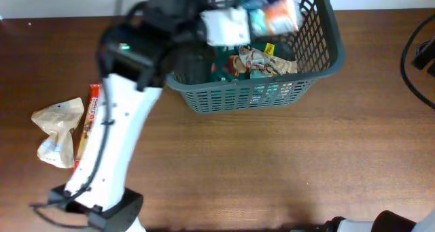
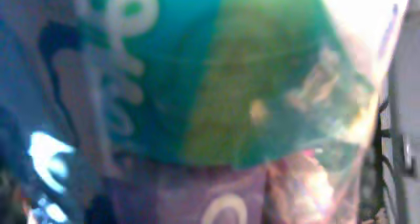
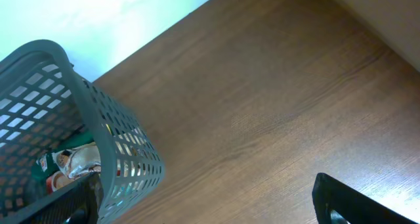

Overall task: Pack container
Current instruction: 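Carry the tissue packs with the left gripper into the basket and release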

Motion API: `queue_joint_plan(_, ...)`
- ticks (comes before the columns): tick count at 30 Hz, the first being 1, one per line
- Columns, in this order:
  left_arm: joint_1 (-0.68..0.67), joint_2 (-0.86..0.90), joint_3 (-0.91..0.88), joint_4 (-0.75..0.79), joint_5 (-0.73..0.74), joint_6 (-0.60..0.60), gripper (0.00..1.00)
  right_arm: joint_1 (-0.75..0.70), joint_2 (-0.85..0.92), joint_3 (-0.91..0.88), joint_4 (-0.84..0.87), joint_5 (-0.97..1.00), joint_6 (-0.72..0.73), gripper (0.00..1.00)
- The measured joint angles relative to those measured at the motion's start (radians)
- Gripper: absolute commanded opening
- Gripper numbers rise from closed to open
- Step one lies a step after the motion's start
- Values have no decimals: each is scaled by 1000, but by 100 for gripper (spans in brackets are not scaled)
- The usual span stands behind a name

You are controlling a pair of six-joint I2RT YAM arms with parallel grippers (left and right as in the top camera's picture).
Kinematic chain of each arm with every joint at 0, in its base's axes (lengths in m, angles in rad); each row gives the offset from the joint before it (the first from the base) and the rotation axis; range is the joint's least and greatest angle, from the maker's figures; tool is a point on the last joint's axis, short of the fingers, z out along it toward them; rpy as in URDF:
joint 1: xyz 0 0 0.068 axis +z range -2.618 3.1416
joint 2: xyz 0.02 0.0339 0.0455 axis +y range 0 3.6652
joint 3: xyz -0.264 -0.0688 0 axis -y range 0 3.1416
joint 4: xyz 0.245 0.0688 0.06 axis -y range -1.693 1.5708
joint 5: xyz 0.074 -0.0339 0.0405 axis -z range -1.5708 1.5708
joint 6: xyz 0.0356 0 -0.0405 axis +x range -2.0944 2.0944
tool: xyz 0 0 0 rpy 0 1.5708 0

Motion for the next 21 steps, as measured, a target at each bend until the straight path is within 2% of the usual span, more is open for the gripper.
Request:
queue_joint_plan(5,-24,134,6,37,2,102,3,0,0,0,0,0,0,99)
queue_joint_plan(8,-24,242,6,81,-11,109,13,0,0,0,0,0,0,99)
queue_joint_plan(10,-24,309,5,103,-21,105,24,0,0,0,0,0,0,99)
queue_joint_plan(13,-24,387,5,130,-34,80,34,0,0,0,0,0,0,99)
queue_joint_plan(18,-24,412,4,173,-48,15,54,0,0,0,0,0,0,99)
queue_joint_plan(20,-24,410,23,176,-73,-23,77,0,0,0,0,0,0,99)
queue_joint_plan(21,-25,410,37,174,-91,-51,80,0,0,0,0,0,-1,99)
